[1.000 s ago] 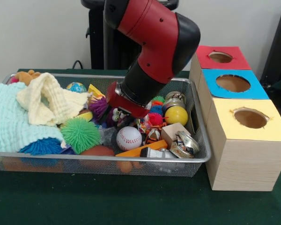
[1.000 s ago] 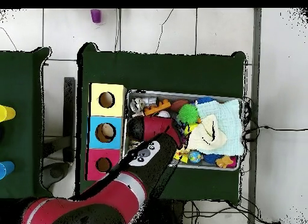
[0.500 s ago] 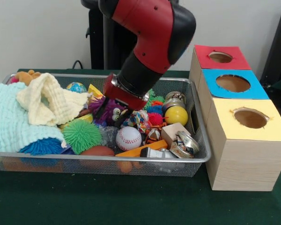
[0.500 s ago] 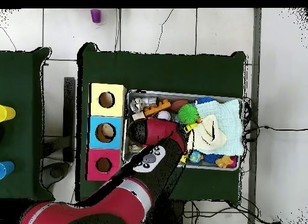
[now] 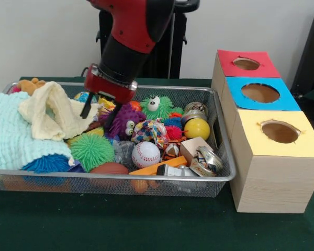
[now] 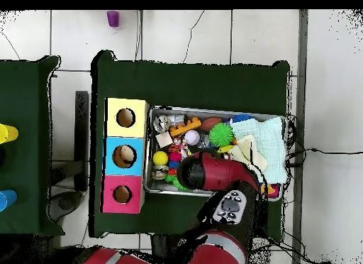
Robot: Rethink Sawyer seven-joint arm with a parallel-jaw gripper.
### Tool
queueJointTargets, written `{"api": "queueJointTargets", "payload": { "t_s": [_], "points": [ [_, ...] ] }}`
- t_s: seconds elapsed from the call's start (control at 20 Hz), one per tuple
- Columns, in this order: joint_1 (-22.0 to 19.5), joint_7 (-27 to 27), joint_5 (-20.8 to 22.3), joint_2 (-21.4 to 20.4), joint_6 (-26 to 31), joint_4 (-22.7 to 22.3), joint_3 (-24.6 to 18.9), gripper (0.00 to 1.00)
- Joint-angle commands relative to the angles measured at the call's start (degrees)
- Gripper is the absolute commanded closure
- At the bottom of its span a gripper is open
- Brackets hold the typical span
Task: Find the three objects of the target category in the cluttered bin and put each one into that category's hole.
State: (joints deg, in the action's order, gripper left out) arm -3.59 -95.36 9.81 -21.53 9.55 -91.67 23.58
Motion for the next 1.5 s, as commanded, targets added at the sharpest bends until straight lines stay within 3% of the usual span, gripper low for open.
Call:
{"api": "queueJointTargets", "payload": {
  "t_s": [0.05, 0.35, 0.55, 0.8, 1.5],
  "points": [
    [-1.0, -0.9, 10.6, 3.0, -12.0, -5.3, -10.0, 0.00],
    [-1.8, -3.7, 12.7, 3.4, -12.0, -5.1, -12.7, 0.00],
    [1.9, -4.7, 14.7, 1.9, -16.3, -6.1, -10.2, 0.00],
    [2.0, -4.4, 16.2, 0.0, -13.8, -6.8, -12.0, 0.00],
    [5.7, -6.3, 14.2, 5.5, -16.3, -0.6, -7.7, 0.00]
  ]
}}
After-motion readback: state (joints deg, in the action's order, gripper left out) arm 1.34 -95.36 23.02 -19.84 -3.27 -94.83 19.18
